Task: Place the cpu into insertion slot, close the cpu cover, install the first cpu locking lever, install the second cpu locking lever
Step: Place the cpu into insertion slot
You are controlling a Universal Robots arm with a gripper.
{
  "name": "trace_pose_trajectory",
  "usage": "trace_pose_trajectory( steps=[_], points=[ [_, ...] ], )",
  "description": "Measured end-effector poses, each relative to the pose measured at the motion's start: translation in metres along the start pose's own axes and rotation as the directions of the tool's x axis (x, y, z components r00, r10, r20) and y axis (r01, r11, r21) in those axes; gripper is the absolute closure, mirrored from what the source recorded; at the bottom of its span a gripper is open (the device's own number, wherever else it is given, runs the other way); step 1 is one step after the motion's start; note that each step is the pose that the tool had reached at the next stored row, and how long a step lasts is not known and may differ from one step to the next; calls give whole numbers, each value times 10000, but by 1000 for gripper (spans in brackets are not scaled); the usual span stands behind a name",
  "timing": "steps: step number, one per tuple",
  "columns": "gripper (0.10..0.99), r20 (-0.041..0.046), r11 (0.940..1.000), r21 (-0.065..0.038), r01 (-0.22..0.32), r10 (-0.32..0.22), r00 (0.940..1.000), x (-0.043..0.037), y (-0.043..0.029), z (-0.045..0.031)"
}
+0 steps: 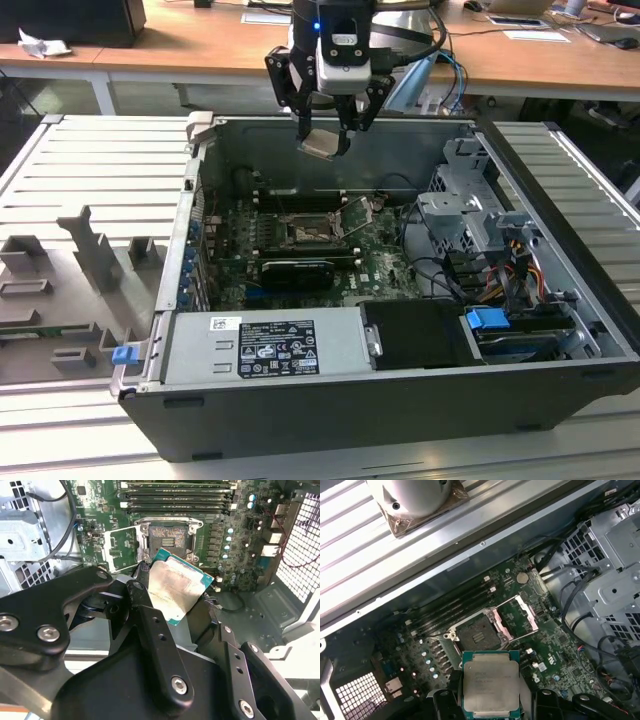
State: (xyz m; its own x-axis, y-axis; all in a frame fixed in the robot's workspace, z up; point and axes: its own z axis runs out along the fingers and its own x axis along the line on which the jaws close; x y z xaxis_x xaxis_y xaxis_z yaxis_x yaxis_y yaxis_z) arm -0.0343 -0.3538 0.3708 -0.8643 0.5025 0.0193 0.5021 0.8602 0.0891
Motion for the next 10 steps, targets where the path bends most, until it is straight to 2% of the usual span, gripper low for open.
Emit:
trace_pose_trajectory(
  steps=[10],
  points=[
    [545, 61, 9976, -16, -693, 693, 9976, 0, 0, 0]
  ],
)
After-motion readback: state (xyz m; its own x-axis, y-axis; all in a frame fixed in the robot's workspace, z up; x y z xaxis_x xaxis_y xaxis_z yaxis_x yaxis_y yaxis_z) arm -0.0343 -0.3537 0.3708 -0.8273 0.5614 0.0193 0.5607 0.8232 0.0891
